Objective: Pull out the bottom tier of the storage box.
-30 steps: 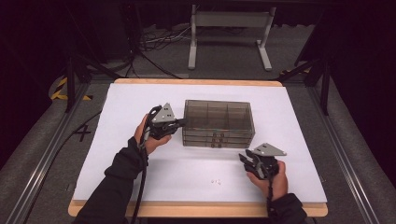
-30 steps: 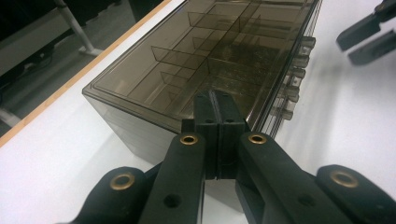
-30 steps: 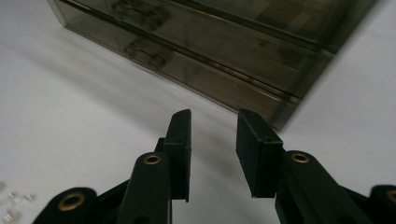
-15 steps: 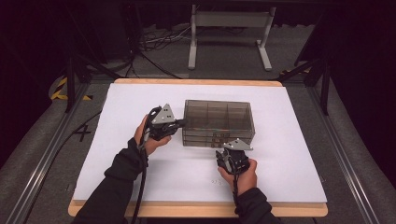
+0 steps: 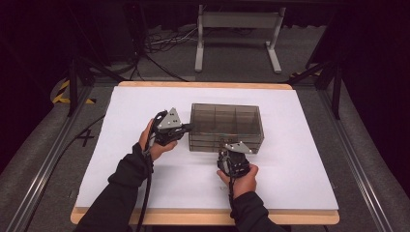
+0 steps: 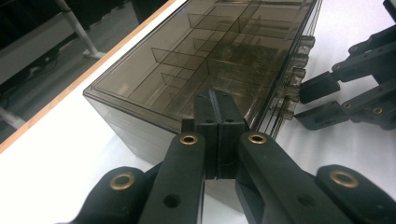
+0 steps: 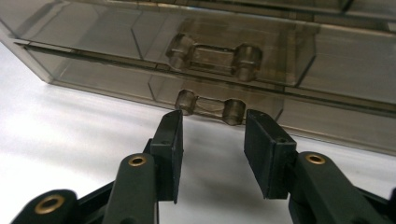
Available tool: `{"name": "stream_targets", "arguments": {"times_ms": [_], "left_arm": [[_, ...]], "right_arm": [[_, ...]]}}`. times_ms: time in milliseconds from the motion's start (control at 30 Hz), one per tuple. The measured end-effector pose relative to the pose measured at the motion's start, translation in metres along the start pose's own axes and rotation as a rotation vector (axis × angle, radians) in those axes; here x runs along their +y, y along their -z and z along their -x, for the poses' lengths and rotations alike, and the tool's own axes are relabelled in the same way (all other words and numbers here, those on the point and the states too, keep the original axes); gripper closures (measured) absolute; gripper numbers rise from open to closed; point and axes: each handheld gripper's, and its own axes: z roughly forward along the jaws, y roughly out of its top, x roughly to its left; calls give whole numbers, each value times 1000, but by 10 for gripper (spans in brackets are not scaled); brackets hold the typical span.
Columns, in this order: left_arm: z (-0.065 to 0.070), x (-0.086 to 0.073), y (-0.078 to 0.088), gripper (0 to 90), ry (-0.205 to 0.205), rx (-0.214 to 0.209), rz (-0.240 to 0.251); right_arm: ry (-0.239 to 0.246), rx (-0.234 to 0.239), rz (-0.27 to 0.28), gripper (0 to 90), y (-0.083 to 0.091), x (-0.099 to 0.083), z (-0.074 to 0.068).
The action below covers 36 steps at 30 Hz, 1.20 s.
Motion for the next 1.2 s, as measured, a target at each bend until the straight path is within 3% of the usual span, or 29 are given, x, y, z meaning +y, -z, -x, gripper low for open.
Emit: {"name": "stream_targets", "arguments": {"times_ms": [67,267,567,767,867,1200], "left_arm": [[0,0,0,900,-3,0,-2],[0,0,0,900,-1,2,2],[0,-1,0,900,-1,-2,8],[0,-1,0,900,-3,-2,9],[1,-1,0,900,-4,-1,8],[1,-2,0,900,1,-4,13]], "right_arm": [[6,-17,-3,587,-1,0,-2],[-37,-48,-2,568,-1,1,-5],[-18,-61,8,539,1,4,-12],[-80,-91,-36,536,-5,7,-15],[-82,-111,-46,545,-7,8,-17],[-105,-91,-74,559,-6,12,-15]]}}
